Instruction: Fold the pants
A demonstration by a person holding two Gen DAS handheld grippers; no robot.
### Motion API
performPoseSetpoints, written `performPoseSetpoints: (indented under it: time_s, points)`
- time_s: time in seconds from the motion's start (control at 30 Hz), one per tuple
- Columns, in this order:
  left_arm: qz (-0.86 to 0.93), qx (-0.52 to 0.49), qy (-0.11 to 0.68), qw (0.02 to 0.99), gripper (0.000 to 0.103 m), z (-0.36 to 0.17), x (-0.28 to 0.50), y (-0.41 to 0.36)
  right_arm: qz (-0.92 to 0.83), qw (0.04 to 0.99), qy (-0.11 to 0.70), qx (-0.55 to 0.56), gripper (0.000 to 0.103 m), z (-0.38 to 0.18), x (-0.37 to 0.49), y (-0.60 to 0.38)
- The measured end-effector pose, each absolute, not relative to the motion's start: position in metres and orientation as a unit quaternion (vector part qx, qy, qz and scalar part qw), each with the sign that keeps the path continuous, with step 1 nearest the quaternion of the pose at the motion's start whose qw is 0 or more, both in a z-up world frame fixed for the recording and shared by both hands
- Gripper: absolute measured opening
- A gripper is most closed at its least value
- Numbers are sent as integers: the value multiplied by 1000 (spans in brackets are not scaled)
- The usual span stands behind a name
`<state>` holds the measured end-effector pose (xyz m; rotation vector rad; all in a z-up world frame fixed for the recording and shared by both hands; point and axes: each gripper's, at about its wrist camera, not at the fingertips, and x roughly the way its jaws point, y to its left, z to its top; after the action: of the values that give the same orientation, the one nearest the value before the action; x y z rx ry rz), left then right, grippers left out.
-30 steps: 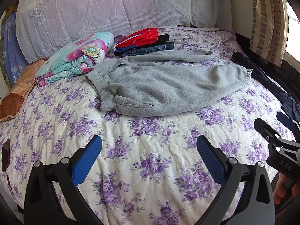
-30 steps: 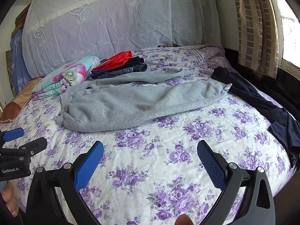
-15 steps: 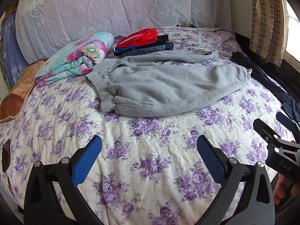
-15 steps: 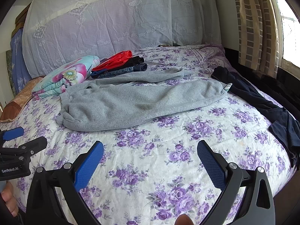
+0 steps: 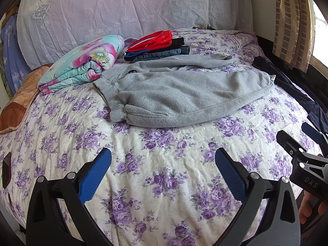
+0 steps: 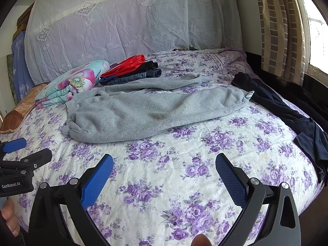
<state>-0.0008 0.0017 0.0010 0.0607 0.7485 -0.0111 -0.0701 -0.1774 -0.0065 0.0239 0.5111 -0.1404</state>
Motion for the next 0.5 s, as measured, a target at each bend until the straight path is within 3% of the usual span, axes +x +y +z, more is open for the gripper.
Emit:
performPoseSetpoints:
  time_s: [0.5]
  points:
    - [-5, 31, 366, 930, 99, 1, 0, 1, -69, 964, 256, 11, 100, -15, -69, -176]
